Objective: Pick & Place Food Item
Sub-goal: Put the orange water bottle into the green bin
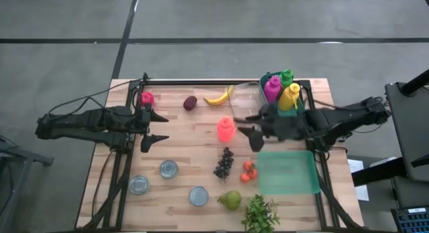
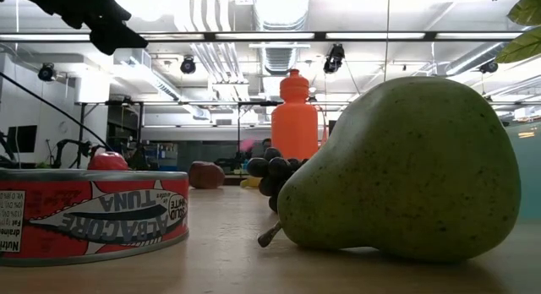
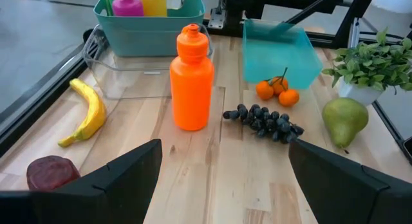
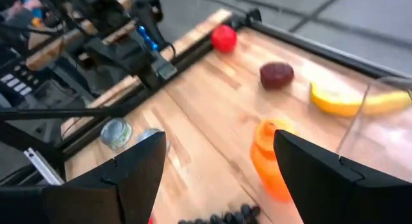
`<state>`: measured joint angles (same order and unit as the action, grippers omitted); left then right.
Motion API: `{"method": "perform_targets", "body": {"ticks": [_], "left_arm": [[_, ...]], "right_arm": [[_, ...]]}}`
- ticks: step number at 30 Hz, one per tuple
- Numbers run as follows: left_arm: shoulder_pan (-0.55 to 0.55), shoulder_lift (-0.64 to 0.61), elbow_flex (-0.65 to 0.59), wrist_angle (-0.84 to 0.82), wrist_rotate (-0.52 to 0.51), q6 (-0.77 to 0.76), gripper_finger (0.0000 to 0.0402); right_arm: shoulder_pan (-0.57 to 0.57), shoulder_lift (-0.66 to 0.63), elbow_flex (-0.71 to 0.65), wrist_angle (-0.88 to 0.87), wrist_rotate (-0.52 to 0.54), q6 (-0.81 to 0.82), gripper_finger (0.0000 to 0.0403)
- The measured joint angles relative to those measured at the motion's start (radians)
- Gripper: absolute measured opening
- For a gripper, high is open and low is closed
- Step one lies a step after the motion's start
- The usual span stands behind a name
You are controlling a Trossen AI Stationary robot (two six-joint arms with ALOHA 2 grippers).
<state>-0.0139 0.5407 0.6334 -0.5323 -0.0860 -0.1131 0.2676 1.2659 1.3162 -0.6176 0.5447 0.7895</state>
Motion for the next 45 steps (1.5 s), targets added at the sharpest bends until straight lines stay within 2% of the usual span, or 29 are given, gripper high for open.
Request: {"method": "perform_targets", "body": {"ticks": [5,10,17,23,35,45], "left_arm": [[0.0,0.0,0.0,0.0,0.0,0.0,0.0343],[0.0,0.0,0.0,-0.002,0.0,0.0,0.0343],[0.0,0.0,0.0,-0.005,0.0,0.0,0.0343],[0.0,0.0,0.0,-0.008,0.0,0.0,0.0343],[0.0,0.0,0.0,-0.011,0.0,0.0,0.0343],[0.0,0.0,0.0,-0.012,0.0,0.001,0.0344]], "right_arm": [[-0.111,0.025,0.041,-0.122,-0.112,-0.003,0.0285],[-0.177,0.122,0.117,-0.281,-0.204,-0.031,0.0285],[-0.23,0.286,0.326,-0.428,-0.305,-0.109,0.0285],[-0.32,0.424,0.529,-0.594,-0.459,-0.104,0.0285],[-0.353,0.647,0.783,-0.757,-0.466,-0.164,0.0285],[-0.354,0.764,0.822,-0.808,-0.464,-0.174,0.0285]]}}
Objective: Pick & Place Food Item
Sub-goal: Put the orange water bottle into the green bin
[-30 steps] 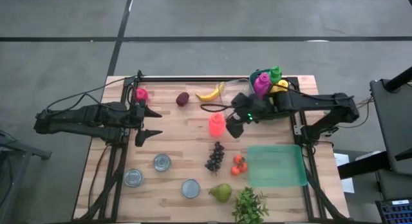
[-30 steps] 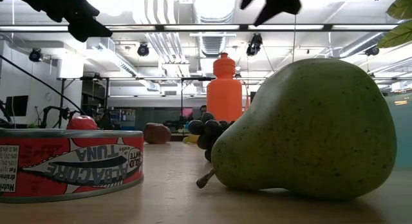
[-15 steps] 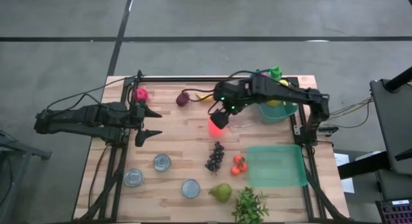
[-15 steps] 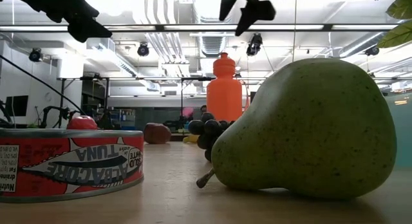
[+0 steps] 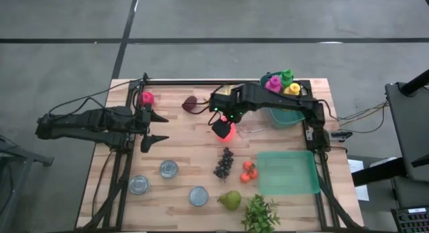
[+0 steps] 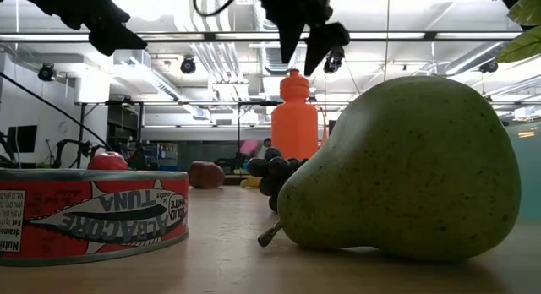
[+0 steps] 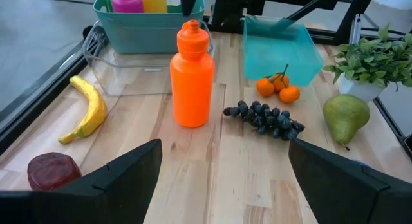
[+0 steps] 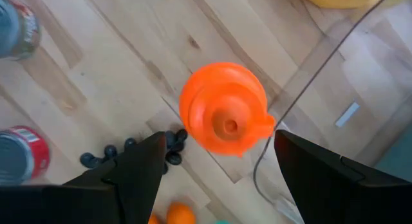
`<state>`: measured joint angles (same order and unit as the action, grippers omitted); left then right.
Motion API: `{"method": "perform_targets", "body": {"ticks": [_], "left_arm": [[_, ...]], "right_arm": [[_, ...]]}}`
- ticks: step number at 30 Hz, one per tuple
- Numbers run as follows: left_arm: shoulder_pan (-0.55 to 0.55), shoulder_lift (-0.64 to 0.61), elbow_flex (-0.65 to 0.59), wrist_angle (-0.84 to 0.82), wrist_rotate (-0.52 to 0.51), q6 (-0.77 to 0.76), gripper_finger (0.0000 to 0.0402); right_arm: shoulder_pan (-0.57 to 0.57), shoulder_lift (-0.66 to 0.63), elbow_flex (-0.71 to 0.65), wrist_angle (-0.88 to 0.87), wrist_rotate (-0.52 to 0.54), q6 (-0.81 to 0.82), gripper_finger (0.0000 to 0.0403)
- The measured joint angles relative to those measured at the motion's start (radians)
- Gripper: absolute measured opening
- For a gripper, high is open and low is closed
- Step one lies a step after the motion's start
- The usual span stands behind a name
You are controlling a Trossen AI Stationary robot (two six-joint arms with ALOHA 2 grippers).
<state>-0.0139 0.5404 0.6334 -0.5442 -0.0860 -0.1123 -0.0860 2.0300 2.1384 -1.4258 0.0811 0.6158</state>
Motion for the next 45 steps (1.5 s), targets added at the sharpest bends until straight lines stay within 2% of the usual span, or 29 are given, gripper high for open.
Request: {"method": "perform_targets", "body": {"ticks": [19,30,45], "left_arm": [[0.0,0.0,0.0,0.0,0.0,0.002,0.0344],[0.0,0.0,0.0,0.0,0.0,0.002,0.0344],[0.0,0.0,0.0,0.0,0.0,0.002,0.0343]], "right_arm": [[-0.001,0.005,-0.016,0.034,0.077,-0.044,0.0285],[-0.004,0.004,-0.079,0.082,0.103,-0.044,0.0285],[-0.007,0.004,-0.129,0.128,0.052,-0.04,0.0285]]}}
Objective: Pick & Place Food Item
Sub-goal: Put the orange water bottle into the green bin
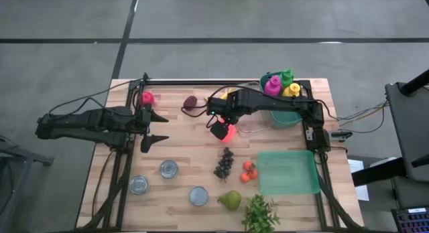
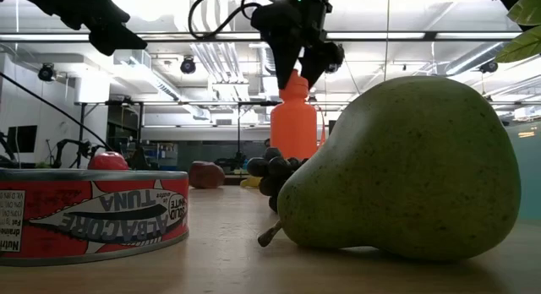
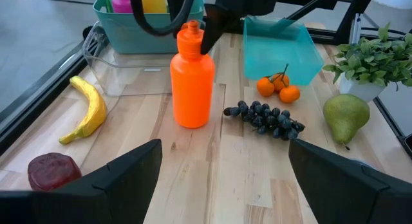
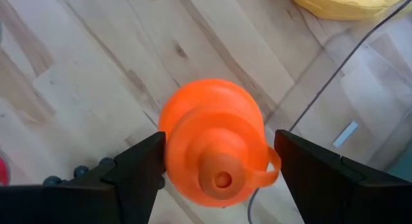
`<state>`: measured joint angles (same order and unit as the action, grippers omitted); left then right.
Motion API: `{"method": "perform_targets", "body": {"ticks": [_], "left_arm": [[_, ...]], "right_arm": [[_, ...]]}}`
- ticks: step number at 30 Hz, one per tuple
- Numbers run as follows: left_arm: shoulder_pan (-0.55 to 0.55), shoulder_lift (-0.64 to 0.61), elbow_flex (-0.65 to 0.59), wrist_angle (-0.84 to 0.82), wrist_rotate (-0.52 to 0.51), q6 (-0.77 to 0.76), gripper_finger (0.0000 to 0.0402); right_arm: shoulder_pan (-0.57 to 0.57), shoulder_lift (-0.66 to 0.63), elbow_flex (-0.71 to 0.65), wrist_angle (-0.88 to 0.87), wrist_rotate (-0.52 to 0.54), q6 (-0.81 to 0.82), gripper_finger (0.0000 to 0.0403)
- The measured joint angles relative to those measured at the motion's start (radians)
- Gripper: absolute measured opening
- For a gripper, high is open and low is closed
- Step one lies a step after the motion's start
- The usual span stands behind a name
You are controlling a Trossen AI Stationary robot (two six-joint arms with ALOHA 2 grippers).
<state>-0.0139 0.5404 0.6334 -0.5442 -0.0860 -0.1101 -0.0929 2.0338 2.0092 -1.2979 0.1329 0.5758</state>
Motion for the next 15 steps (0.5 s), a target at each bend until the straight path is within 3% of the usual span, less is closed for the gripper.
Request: {"method": "perform_targets", "body": {"ticks": [15], "left_arm": [[0.0,0.0,0.0,0.0,0.0,0.0,0.0343]], "right_arm": [[0.001,0.0,-0.029,0.019,-0.002,0.023,0.0285]]}}
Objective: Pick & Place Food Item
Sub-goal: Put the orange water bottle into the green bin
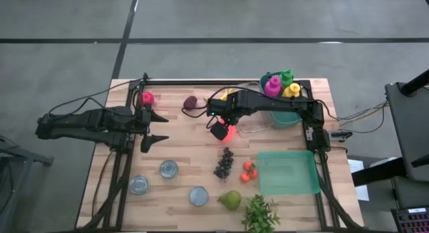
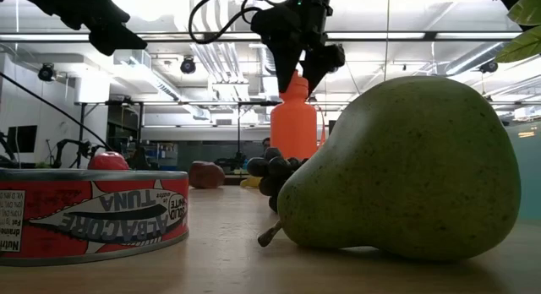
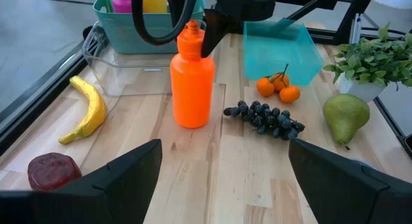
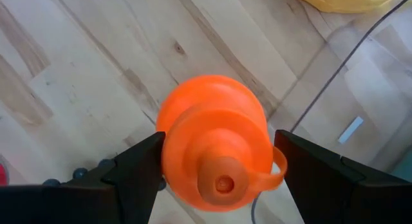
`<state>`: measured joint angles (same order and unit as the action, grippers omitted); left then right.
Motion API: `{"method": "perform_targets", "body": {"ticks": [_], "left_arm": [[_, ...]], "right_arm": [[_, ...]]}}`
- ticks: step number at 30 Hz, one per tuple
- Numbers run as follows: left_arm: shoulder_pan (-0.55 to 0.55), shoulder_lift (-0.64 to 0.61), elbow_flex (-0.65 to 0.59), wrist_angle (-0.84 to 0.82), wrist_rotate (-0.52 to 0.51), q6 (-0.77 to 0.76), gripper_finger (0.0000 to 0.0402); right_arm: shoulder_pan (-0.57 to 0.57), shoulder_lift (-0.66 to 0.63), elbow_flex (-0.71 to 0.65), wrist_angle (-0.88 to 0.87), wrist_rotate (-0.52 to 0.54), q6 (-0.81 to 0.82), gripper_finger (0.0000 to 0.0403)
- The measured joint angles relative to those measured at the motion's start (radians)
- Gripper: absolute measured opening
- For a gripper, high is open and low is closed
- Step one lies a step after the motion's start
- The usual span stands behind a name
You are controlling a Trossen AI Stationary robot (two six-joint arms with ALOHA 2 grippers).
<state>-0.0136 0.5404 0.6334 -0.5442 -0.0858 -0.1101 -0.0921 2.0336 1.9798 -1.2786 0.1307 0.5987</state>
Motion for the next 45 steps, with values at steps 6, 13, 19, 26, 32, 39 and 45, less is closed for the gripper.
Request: {"method": "perform_targets", "body": {"ticks": [6,13,19,26,32,39,45], "left_arm": [[0.0,0.0,0.0,0.0,0.0,0.0,0.0343],[0.0,0.0,0.0,0.0,0.0,0.0,0.0343],[0.0,0.0,0.0,0.0,0.0,0.0,0.0343],[0.0,0.0,0.0,0.0,0.0,0.0,0.0343],[0.0,0.0,0.0,0.0,0.0,0.0,0.0343],[0.0,0.0,0.0,0.0,0.0,0.0,0.0343],[0.0,0.0,0.0,0.0,0.0,0.0,0.0343]], "right_arm": [[0.0,0.0,-0.013,0.017,0.0,-0.01,0.0285],[0.0,0.0,-0.02,0.017,0.0,-0.004,0.0285],[-0.002,0.0,-0.021,0.017,0.004,-0.005,0.0233],[0.0,0.0,-0.021,0.017,0.026,-0.023,0.0209],[0.0,0.0,-0.021,0.014,0.026,-0.023,0.0228],[0.0,0.0,-0.021,0.011,0.025,-0.023,0.021],[0.0,0.0,-0.021,0.012,0.025,-0.027,0.0224]]}}
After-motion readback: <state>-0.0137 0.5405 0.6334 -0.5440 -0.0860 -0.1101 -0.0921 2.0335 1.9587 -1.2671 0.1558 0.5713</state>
